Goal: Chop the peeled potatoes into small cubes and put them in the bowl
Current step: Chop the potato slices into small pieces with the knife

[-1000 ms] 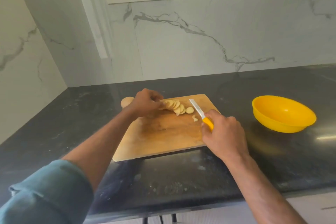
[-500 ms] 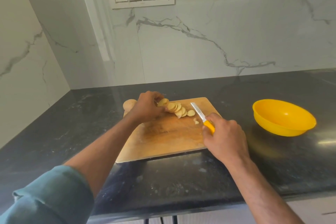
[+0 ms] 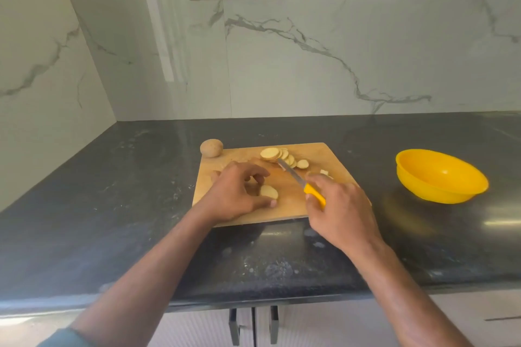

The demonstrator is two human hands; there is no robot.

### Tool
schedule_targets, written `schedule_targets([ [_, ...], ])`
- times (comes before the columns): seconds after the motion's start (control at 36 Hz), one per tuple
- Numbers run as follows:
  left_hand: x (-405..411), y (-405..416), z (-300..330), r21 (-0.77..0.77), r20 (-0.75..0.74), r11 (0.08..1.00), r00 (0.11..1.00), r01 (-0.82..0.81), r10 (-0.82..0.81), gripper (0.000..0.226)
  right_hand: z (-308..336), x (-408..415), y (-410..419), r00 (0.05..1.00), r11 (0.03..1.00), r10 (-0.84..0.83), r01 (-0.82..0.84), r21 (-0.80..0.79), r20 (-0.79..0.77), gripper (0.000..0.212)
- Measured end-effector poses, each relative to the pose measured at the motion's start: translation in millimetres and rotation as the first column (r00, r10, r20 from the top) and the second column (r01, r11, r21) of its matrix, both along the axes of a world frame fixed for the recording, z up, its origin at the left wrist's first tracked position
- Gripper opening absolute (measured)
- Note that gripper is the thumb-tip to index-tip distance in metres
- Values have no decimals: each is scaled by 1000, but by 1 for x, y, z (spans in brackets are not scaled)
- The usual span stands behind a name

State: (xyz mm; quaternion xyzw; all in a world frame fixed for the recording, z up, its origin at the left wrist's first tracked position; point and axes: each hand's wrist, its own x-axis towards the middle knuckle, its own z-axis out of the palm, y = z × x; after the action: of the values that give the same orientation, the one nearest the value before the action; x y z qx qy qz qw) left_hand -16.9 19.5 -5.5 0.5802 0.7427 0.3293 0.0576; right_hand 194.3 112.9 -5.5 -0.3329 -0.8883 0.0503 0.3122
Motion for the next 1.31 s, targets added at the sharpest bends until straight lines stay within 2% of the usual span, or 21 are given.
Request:
schedule_targets([
  [0.08, 3, 3, -4, 32, -29, 999, 1000, -7, 8, 52, -1, -4, -10, 1000, 999, 10, -9, -38, 1, 30],
  [0.17, 0, 7, -5, 91, 16, 993, 998, -69, 68, 52, 0, -10, -23, 999, 997, 19, -22, -79, -33, 21],
  [0.25, 0, 10, -4, 151, 76, 976, 987, -154, 144, 57, -1, -21, -33, 1000, 997, 16, -17, -69, -23, 22],
  [0.33, -2, 10, -4, 160, 103, 977, 986, -144, 128, 60, -2, -28, -35, 1000, 997, 11, -11, -76, -6, 29],
  [0.5, -6, 7, -8, 150, 95, 978, 987, -142, 129, 53, 0, -31, -39, 999, 997, 33, -33, -65, -2, 38],
  [0.72, -4, 8, -7, 117, -48, 977, 982, -178, 185, 49, 5, -33, -44, 999, 998, 45, -44, -54, 7, 36],
  [0.92, 1, 8, -4, 76, -103, 991, 988, -111, 118, 33, 5, -35, -45, 998, 996, 57, -56, -70, 16, 38],
  [1.03, 0, 10, -6, 29, -132, 995, 987, -91, 94, 32, 4, -35, -45, 998, 997, 60, -58, -58, 33, 40],
  [1.31, 0, 14, -2, -26, -100, 995, 991, -94, 91, 24, 7, -35, -52, 991, 992, 87, -77, -100, 105, 33],
])
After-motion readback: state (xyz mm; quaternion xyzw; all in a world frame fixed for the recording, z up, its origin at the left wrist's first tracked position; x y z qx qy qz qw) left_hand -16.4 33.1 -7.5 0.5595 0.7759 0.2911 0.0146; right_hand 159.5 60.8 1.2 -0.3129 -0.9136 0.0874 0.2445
